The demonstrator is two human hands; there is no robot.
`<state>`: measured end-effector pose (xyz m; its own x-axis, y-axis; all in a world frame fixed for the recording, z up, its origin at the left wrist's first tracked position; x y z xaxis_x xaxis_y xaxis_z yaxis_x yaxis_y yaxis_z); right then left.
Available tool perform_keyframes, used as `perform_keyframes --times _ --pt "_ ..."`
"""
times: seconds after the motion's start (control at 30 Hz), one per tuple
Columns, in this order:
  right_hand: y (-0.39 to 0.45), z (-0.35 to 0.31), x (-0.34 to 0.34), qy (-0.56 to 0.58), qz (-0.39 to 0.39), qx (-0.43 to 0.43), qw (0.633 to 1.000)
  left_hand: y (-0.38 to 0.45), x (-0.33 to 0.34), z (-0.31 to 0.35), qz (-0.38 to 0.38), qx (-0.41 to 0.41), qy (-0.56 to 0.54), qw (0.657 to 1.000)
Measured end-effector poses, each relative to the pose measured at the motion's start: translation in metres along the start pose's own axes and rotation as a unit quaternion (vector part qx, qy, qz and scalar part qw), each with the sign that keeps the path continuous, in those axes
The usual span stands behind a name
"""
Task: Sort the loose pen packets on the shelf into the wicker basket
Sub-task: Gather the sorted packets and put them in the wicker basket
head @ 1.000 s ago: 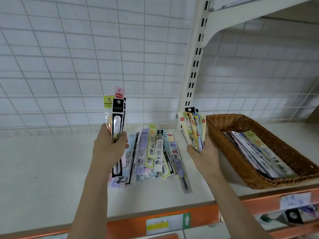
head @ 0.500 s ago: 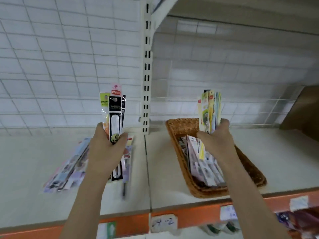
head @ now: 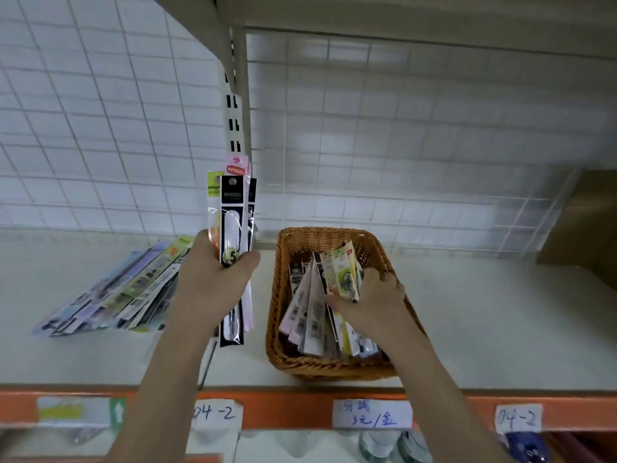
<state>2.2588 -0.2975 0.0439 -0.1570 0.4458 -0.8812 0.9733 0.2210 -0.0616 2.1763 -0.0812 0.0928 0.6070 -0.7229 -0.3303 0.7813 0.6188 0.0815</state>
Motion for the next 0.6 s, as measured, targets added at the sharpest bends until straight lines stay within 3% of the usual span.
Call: perform_keyframes --times 0.13,0.23,0.33,0.47,0.6 --pt "0.002 0.01 -0.014 0.09 0.021 -0.043 0.995 -0.009 0.008 0.014 0.006 -0.01 0.0 1.0" --pt "0.002 0.029 -0.046 0.13 0.14 -0.092 0.977 -0.015 0.03 0.026 -0.025 -0.017 0.002 1.0" --pt "0.011 0.07 -0.061 0.106 0.218 -0.068 0.968 -0.017 0.064 0.032 -0.084 -0.027 0.081 0.993" --pt "0.026 0.126 -0.035 0.038 0.174 -0.005 0.984 -0.02 0.105 0.026 -0.154 -0.029 0.226 0.961" --pt "0.03 0.135 -0.015 -0.049 0.167 -0.019 0.985 -0.026 0.119 0.017 -0.154 -0.019 0.345 0.926"
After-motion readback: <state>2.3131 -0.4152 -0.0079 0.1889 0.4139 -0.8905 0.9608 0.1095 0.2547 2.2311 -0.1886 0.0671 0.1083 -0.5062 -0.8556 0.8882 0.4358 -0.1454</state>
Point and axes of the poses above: each hand's wrist, its own y-axis towards the middle knuckle, its own x-axis out of the palm, z = x × y, the point moved 8 cm from there along y, towards the middle knuckle, and after that the axes turned 5 degrees about -x, right-handed, at the moved point
